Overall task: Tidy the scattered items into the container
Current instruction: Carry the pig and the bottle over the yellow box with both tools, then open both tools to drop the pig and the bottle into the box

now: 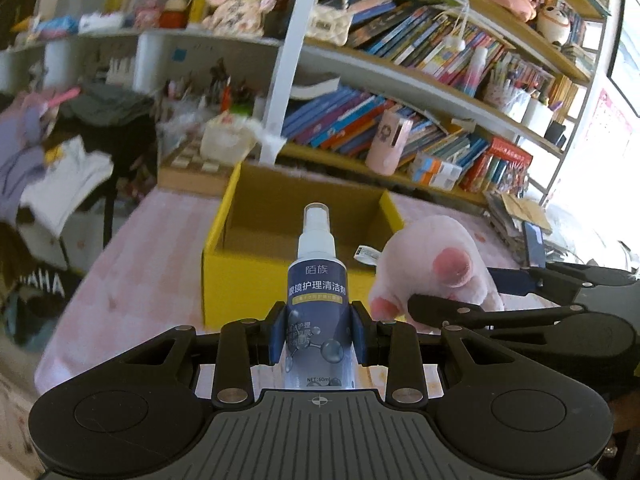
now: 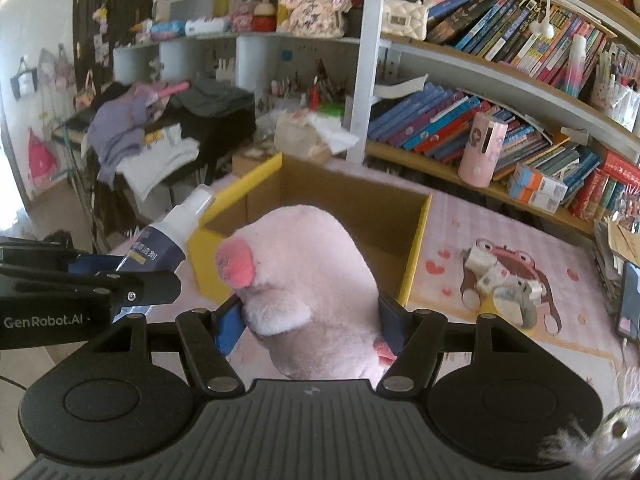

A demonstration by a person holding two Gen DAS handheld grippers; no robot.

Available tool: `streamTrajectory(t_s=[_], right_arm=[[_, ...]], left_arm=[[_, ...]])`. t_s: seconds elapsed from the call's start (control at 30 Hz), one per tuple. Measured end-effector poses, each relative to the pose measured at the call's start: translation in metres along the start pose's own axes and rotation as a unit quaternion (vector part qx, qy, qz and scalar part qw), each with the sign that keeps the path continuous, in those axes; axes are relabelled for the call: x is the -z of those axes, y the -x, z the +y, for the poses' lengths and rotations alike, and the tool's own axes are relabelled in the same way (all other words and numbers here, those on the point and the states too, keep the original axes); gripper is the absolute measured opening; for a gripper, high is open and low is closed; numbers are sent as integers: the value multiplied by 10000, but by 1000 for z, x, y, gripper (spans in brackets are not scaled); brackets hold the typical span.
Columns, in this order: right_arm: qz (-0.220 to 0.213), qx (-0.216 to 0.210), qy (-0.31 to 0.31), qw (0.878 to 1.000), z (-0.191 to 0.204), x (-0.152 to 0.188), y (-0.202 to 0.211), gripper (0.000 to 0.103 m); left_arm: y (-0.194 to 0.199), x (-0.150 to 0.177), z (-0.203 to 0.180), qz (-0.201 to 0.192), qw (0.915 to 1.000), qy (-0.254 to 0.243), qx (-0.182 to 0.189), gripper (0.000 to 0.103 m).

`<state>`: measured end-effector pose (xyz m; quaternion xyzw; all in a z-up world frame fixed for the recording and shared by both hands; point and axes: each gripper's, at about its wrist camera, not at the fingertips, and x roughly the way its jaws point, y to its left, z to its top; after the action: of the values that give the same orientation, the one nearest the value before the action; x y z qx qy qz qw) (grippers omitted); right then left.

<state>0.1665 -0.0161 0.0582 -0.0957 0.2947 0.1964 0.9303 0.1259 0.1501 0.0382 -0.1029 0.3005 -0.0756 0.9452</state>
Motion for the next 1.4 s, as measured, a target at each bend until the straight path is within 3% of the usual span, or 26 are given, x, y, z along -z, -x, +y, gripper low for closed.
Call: streamTrajectory(t_s=[0.17, 0.4, 0.6, 0.9, 1.07, 1.33, 1.37, 1.4], right_arm=[[-28, 111, -115, 9999, -16, -28, -21, 66], [4, 45, -40, 10000, -33, -62, -67, 66], [489, 83, 77, 9987, -44, -80, -132, 66], [1339, 85, 1134, 9844, -42, -80, -223, 66], [1634, 51, 1287, 9781, -49, -74, -247, 67], [1734, -60, 1240, 9770, -52, -67, -255, 70], [1659, -22, 1275, 9779, -52, -68, -254, 72], [1579, 60, 1326, 9785, -51, -69, -253, 82]], left_arm=[[-22, -32, 1, -172, 9997, -150, -123, 31], [-67, -63, 6, -52, 9996, -209, -171, 31], [-117, -79, 13, 219, 9976, -483, -438, 31], [-190, -81, 34, 967, 9930, -412, -536, 31], [-215, -82, 35, 1334, 9867, -637, -672, 31], [-226, -86, 25, 1455, 9800, -1147, -721, 33], [-226, -86, 23, 1427, 9794, -1216, -752, 34], [-226, -87, 21, 1408, 9788, -1274, -772, 35]])
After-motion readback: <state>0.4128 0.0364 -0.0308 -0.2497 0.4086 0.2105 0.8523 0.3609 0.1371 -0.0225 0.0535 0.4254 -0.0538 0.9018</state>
